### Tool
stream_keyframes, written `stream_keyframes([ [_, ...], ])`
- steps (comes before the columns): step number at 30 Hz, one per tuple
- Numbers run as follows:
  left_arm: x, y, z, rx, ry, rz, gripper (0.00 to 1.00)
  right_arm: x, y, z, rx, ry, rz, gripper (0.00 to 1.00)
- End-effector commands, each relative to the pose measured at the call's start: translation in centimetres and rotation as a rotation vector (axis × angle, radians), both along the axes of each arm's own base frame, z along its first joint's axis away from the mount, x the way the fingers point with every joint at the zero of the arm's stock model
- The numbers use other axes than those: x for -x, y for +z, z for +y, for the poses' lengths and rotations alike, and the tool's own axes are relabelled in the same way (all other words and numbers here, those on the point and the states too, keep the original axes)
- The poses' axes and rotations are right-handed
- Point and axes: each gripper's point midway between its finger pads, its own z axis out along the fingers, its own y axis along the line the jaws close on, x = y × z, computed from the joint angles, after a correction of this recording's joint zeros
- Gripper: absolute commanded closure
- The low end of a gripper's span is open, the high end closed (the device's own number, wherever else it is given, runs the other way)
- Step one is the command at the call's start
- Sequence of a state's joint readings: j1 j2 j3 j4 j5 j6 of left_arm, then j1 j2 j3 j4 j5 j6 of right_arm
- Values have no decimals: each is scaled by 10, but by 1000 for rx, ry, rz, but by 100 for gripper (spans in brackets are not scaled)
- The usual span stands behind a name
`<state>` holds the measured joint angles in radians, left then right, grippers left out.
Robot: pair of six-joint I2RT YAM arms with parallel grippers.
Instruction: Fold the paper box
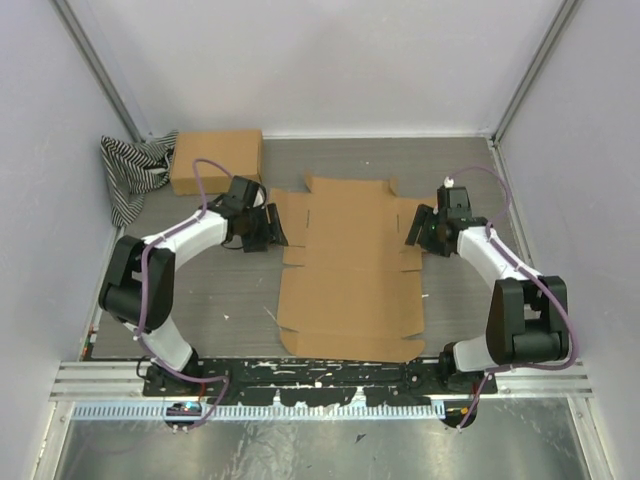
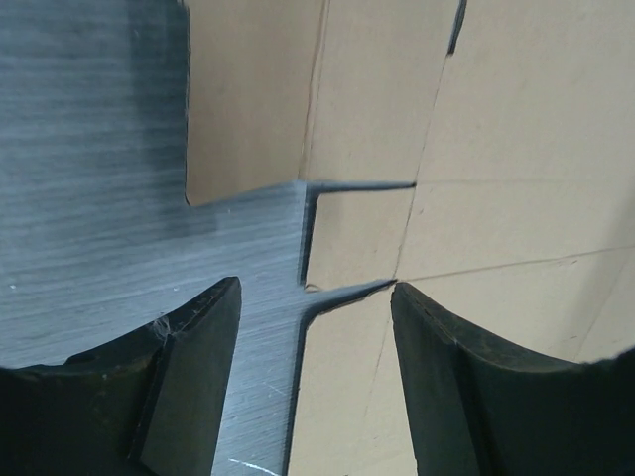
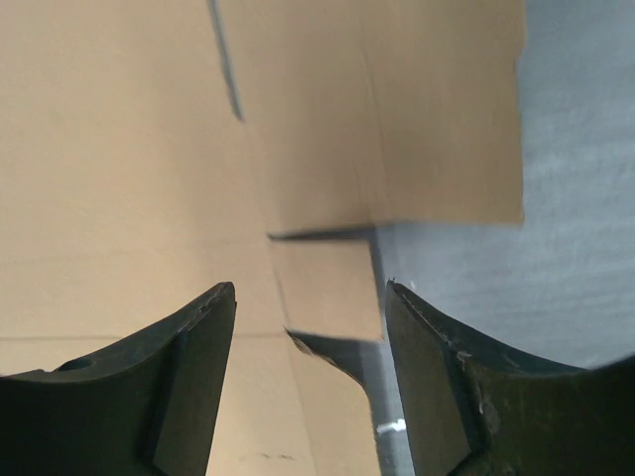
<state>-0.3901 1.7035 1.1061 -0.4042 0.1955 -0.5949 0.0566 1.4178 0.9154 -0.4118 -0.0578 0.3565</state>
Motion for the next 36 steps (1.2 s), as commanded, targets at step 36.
stream_keyframes([
  [36, 12, -25, -54, 50, -148, 38, 40, 17, -31, 27, -128, 90, 26, 45],
])
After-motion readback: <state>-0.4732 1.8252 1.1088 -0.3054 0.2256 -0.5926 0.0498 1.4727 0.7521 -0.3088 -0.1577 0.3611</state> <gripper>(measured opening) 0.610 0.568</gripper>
